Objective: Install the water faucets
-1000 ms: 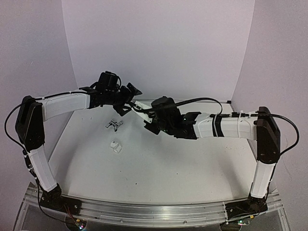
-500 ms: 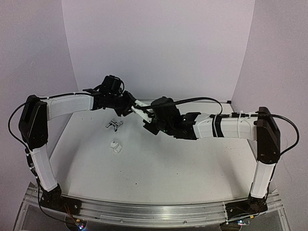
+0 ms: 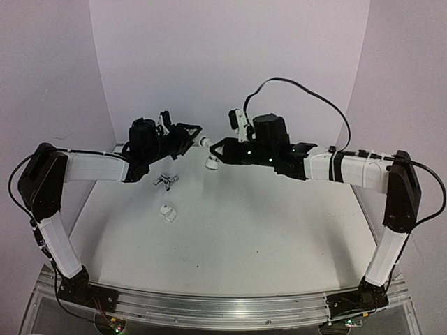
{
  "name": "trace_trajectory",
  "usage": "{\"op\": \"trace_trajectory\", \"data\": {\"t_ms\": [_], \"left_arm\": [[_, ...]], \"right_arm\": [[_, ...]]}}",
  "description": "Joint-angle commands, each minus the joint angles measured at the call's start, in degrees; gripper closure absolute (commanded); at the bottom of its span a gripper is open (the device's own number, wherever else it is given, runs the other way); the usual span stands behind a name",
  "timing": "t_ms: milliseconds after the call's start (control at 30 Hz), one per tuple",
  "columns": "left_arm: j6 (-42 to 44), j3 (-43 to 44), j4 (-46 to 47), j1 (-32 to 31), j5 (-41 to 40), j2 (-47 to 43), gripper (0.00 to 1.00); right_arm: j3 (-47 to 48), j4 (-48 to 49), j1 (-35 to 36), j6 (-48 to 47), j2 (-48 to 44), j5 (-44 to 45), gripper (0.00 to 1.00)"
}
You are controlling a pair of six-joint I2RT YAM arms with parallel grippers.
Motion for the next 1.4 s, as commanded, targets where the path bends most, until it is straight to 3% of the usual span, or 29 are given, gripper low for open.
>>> {"op": "trace_trajectory", "data": {"t_ms": [0,167,200,267,333,433,567,700,800,933,1100,1367], "left_arm": [[0.5,-2.6,35.7,-1.3,13.4,-0.8,1.00],[0.1,-4.8,42.7,-1.3,15.2,0.0,1.00],[0.8,-6.5,42.8,-1.2,14.3,-0.7,0.95],[3.4,-9.6,42.7,-1.2,11.8,-2.7,0.69],[4.9,-13.4,42.5,-1.0,8.2,-5.3,0.35],[4.6,-18.6,40.1,0.5,5.8,-9.1,0.12],[3.8,-18.7,27.2,2.6,8.4,-14.2,0.08],[7.1,-13.5,5.4,2.7,7.4,-18.7,0.05],[4.9,-8.0,-12.2,2.7,3.8,-19.6,0.03],[-4.6,-4.0,-15.5,2.7,8.5,-17.2,0.06],[-11.9,1.1,-17.1,1.7,13.4,-11.9,0.18],[-18.5,4.7,-22.4,0.3,6.5,-7.7,0.11]], "right_arm": [[-1.6,24.8,-1.4,27.8,-4.1,-23.1,1.00],[-3.4,33.9,-3.4,37.9,-4.8,-27.0,1.00],[-4.1,35.3,-3.7,39.1,-5.1,-27.2,1.00],[-5.2,36.1,-4.0,38.7,-6.1,-26.9,1.00],[-7.1,35.2,-4.5,35.2,-7.8,-25.3,1.00],[-7.8,26.8,-4.9,23.8,-9.7,-22.5,1.00],[-7.1,14.1,-4.9,6.4,-11.2,-17.1,1.00],[-6.4,4.8,-4.9,-8.4,-12.3,-7.7,1.00],[-5.6,0.6,-4.8,-16.3,-12.2,-1.9,1.00],[-4.7,-2.2,-2.9,-26.4,-11.3,9.0,1.00],[-1.9,-3.3,2.4,-40.4,-7.9,26.7,1.00],[1.5,-3.3,6.5,-51.5,-2.5,35.4,1.00]]}}
